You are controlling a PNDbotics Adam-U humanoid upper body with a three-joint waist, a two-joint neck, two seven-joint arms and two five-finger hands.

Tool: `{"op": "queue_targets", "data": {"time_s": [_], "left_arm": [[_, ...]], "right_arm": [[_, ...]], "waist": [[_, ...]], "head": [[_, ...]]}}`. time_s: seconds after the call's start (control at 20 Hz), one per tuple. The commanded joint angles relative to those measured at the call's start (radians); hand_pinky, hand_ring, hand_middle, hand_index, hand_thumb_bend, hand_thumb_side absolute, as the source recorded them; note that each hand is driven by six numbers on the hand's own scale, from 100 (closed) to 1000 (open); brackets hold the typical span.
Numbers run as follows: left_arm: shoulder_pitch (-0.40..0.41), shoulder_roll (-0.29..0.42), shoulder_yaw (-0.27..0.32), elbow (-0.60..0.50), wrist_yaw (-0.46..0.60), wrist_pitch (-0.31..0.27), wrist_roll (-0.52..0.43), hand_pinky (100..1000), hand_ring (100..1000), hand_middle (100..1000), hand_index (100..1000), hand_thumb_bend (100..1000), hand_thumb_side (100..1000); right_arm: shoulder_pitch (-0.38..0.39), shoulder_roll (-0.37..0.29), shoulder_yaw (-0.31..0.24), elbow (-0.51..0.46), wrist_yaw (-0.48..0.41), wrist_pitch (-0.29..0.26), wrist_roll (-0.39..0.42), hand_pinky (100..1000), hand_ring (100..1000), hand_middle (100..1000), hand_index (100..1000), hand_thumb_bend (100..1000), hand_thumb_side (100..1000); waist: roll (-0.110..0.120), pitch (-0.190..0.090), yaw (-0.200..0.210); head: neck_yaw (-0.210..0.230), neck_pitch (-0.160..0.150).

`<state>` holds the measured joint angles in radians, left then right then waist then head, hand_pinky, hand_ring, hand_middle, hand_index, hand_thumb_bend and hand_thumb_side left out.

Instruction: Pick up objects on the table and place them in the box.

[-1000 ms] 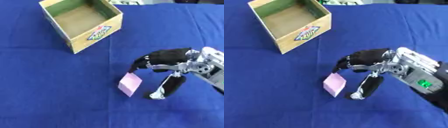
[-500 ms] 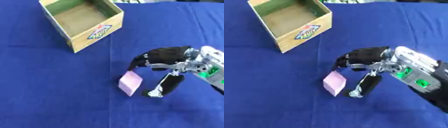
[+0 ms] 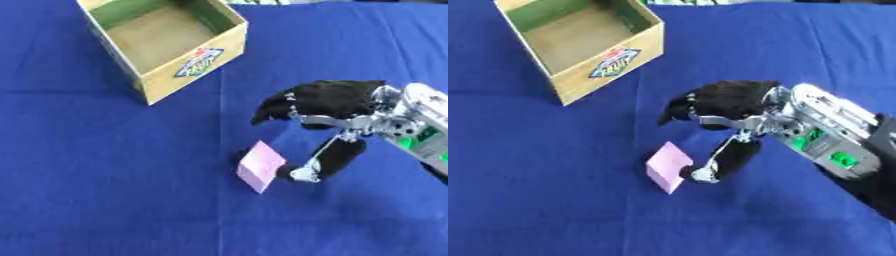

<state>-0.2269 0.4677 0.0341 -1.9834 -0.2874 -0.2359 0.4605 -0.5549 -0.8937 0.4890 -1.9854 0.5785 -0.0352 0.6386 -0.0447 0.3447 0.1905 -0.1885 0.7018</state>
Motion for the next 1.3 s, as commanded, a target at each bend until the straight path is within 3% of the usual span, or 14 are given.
{"op": "queue_targets", "data": {"time_s": [0.05,0.55,1.3], "left_arm": [[-0.011,0.017,0.002,-0.017,0.004,-0.001,-0.004,702,746,711,738,542,877],[-0.012,0.015,0.003,-0.017,0.006,0.001,-0.005,701,745,709,739,540,877],[-0.016,0.011,0.001,-0.017,0.007,0.002,-0.011,701,744,709,737,535,878]], "right_arm": [[-0.013,-0.014,0.014,-0.015,-0.001,-0.004,0.037,862,909,876,938,355,544],[-0.011,-0.011,0.02,-0.015,-0.035,0.009,0.121,863,910,875,935,340,539],[-0.012,0.025,0.046,-0.003,0.053,0.049,0.068,844,892,844,914,305,567]], "waist": [[0.004,-0.016,0.003],[0.003,-0.015,0.006],[0.001,-0.009,0.011]], "head": [[-0.004,-0.006],[-0.006,-0.009],[-0.007,-0.014]]}}
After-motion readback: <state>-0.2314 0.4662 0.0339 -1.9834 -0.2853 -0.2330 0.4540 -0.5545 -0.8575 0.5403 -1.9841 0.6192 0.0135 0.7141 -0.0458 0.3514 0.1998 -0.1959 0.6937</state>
